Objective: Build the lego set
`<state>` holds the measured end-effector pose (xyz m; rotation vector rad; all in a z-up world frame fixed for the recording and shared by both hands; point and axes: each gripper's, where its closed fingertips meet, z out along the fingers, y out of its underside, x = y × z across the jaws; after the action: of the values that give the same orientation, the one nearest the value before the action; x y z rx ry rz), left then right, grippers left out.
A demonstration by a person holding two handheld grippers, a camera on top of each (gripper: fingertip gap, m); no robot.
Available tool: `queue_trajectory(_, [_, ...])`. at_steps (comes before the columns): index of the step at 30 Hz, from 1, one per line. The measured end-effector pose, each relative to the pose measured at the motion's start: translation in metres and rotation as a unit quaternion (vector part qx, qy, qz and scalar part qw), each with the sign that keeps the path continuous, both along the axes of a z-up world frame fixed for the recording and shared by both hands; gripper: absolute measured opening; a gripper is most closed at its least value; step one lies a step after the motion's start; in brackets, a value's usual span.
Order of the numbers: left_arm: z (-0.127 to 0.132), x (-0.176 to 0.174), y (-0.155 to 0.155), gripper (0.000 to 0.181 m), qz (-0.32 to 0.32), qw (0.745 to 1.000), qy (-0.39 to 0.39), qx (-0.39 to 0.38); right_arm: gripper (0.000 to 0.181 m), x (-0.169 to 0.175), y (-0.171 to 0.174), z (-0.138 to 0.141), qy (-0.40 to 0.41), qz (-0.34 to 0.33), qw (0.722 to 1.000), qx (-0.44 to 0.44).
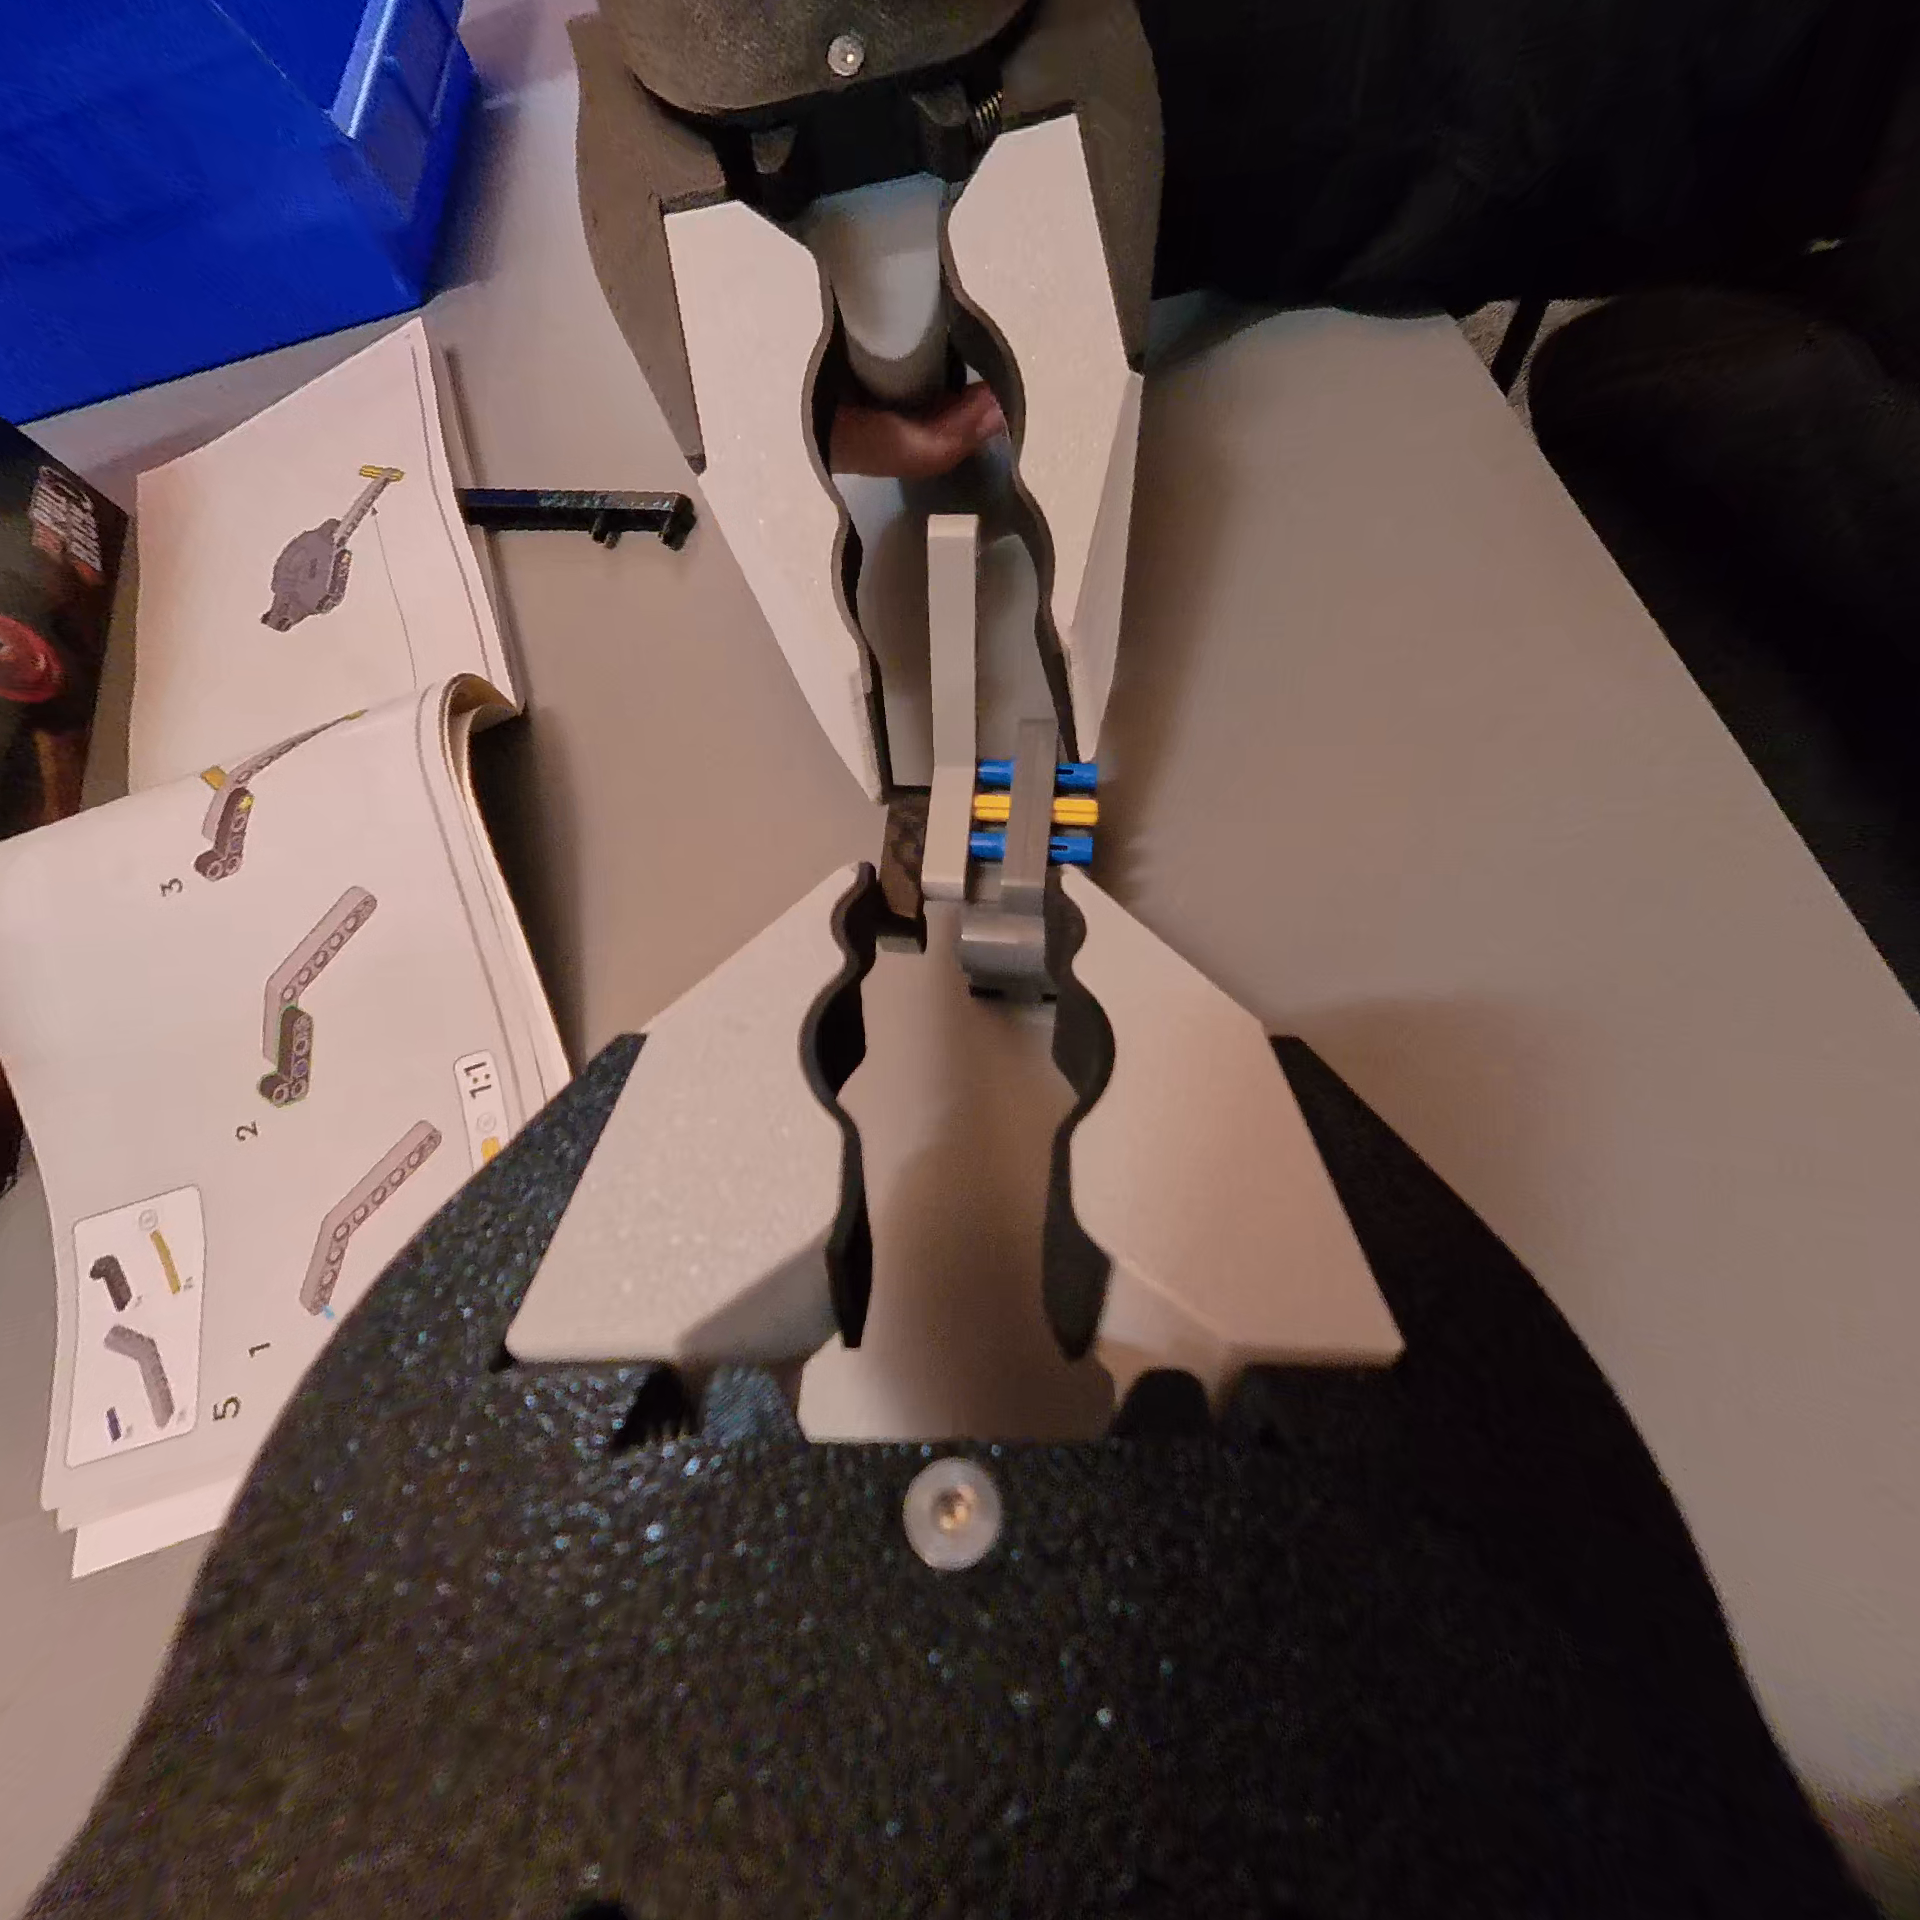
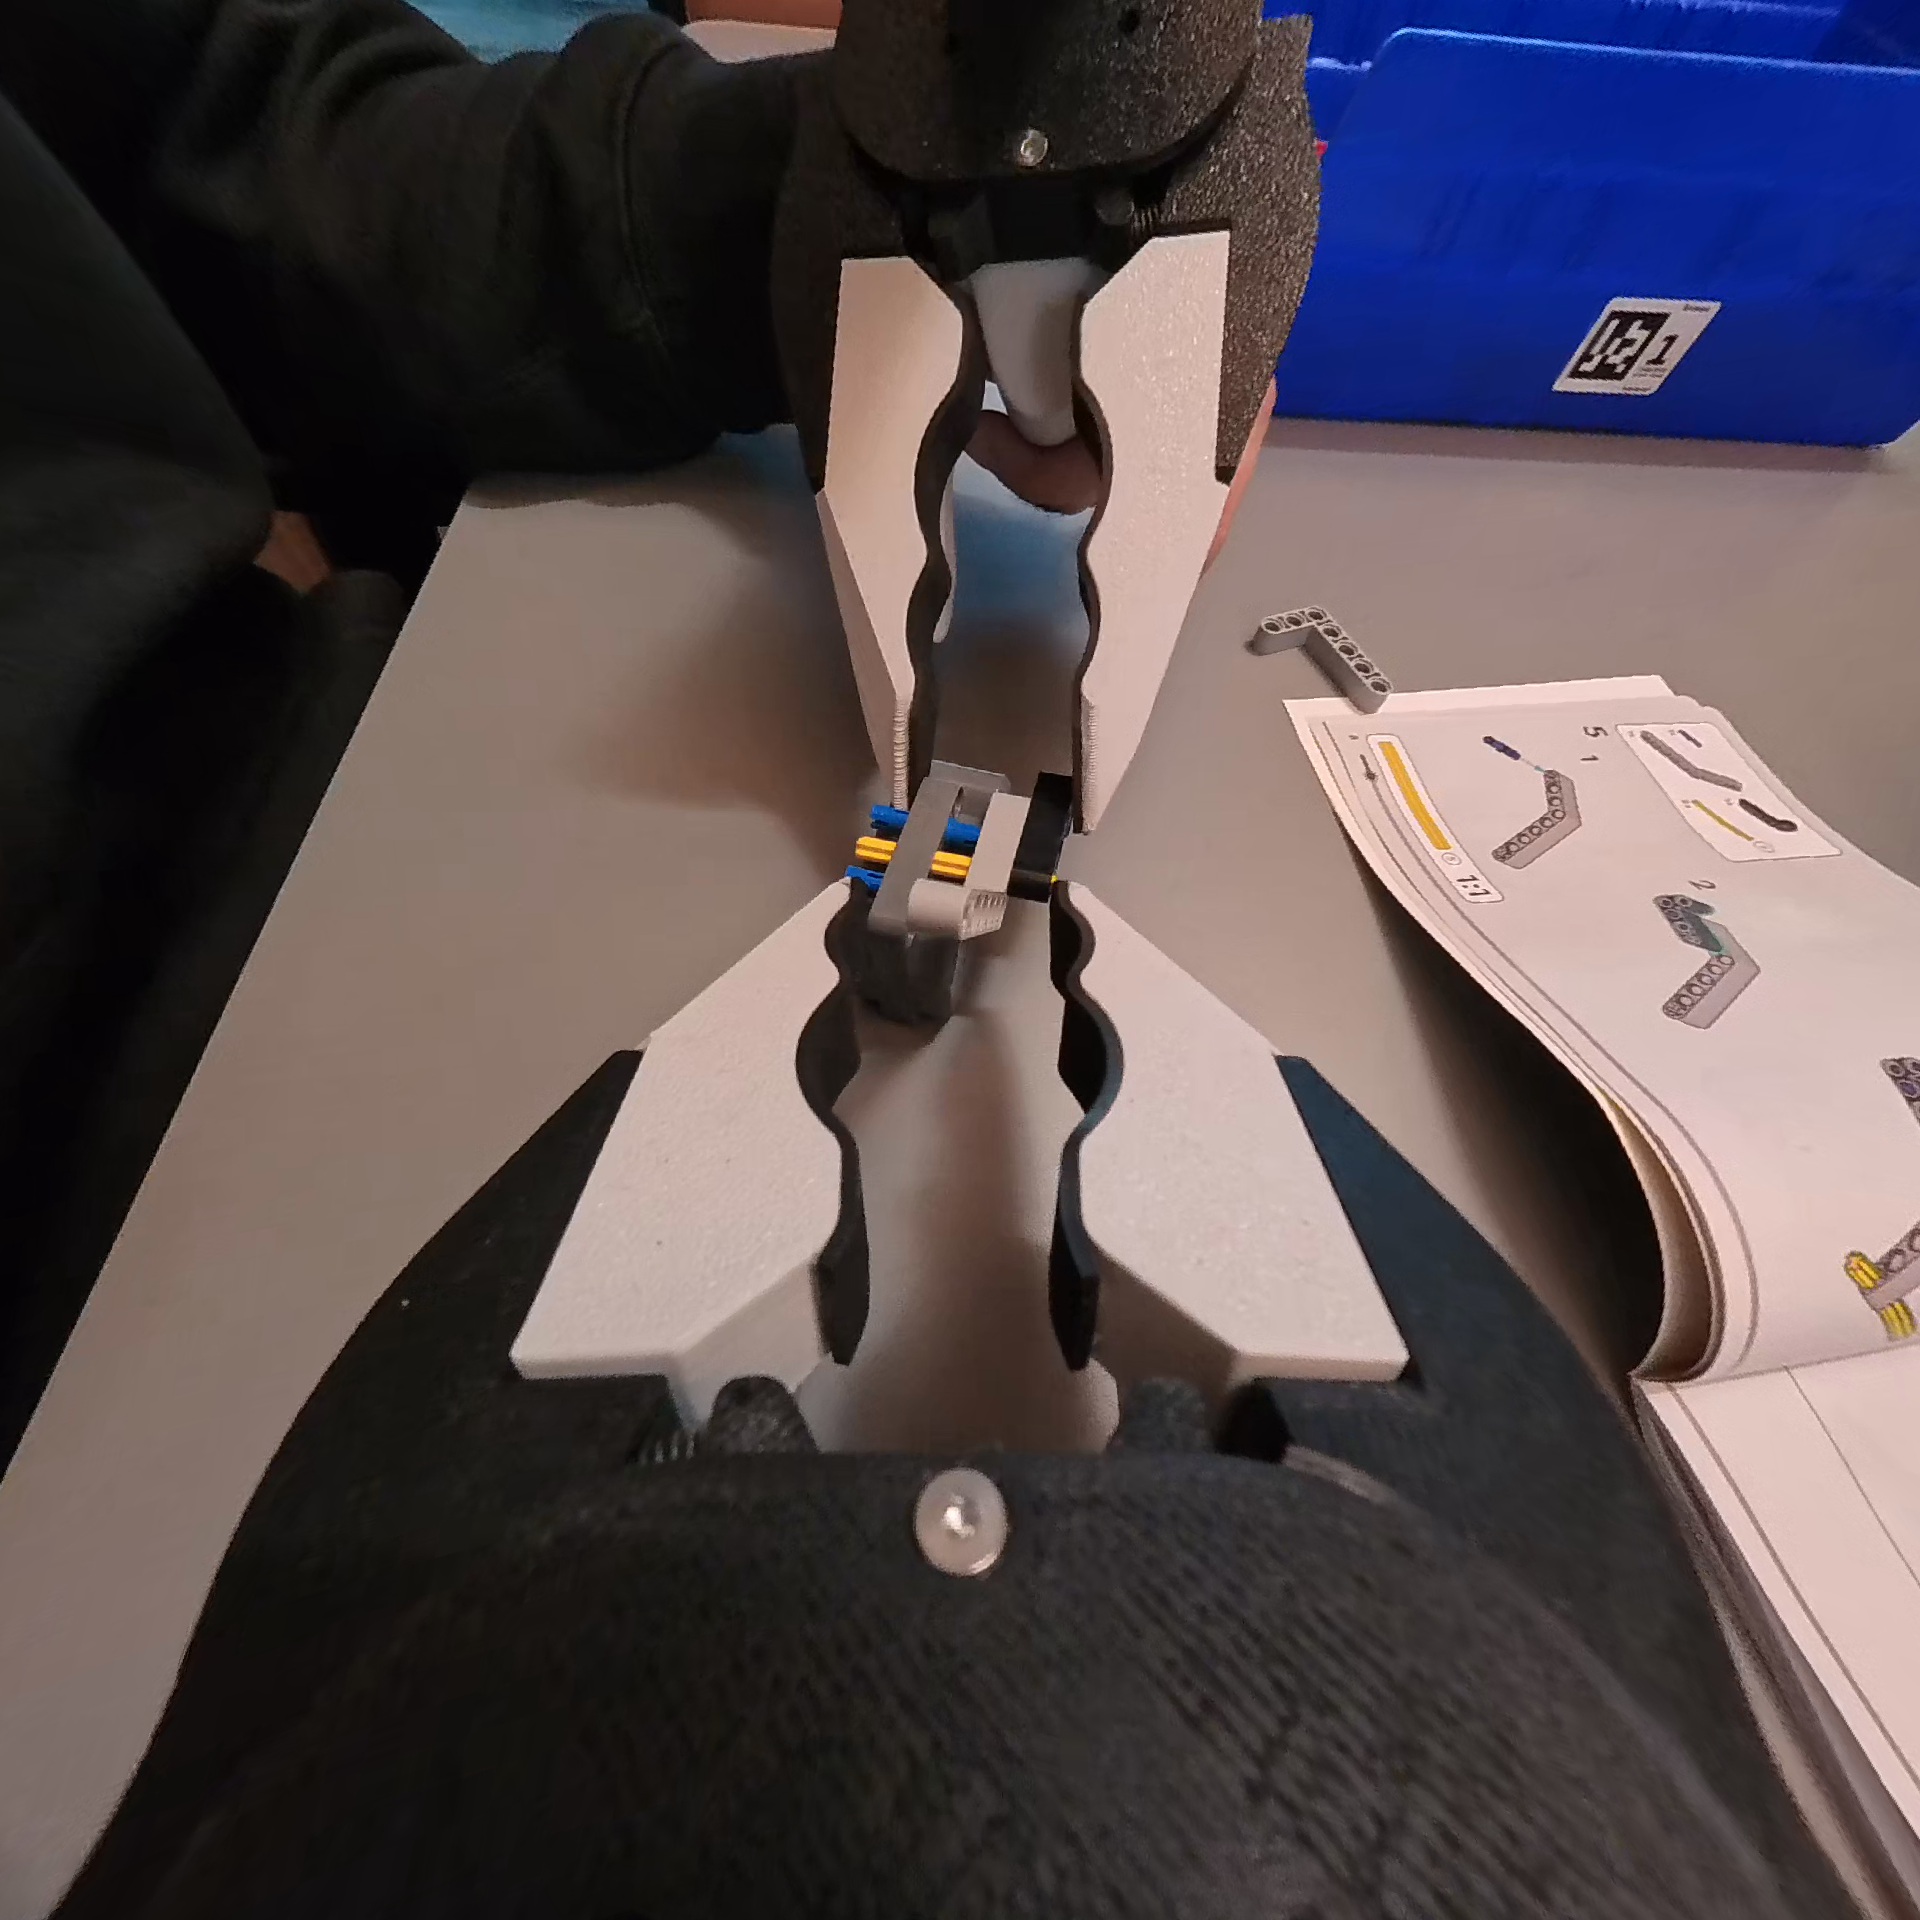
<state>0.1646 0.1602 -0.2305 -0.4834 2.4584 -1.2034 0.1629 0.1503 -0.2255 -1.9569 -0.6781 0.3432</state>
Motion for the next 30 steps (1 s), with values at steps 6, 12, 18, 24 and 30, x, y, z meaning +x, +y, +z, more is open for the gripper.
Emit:
queue_trajectory(6, [-0.0002,0.0004,0.0004,0.029,0.006,1.000,0.007,-0.004,0.033,-0.0001,0.0000,-0.0003,0.004,0.001,1.000,-0.003])
queue_trajectory(12, [-0.0004,-0.0018,-0.0006,0.029,-0.003,1.000,0.002,0.011,0.032,-0.0010,-0.0004,-0.0001,0.004,0.003,1.000,-0.003])
queue_trajectory(18, [-0.0004,-0.0027,-0.0015,0.026,-0.008,1.000,0.001,0.014,0.032,-0.0022,-0.0008,0.0000,0.000,0.006,1.000,0.000])
queue_trajectory(24, [-0.0006,-0.0024,-0.0017,0.027,-0.004,1.000,0.005,0.005,0.032,-0.0017,-0.0007,-0.0002,0.009,0.004,1.000,-0.007])
queue_trajectory(30, [-0.0007,-0.0025,-0.0012,0.027,-0.001,1.000,0.009,-0.001,0.032,-0.0013,-0.0004,0.0007,-0.007,-0.003,1.000,0.008])
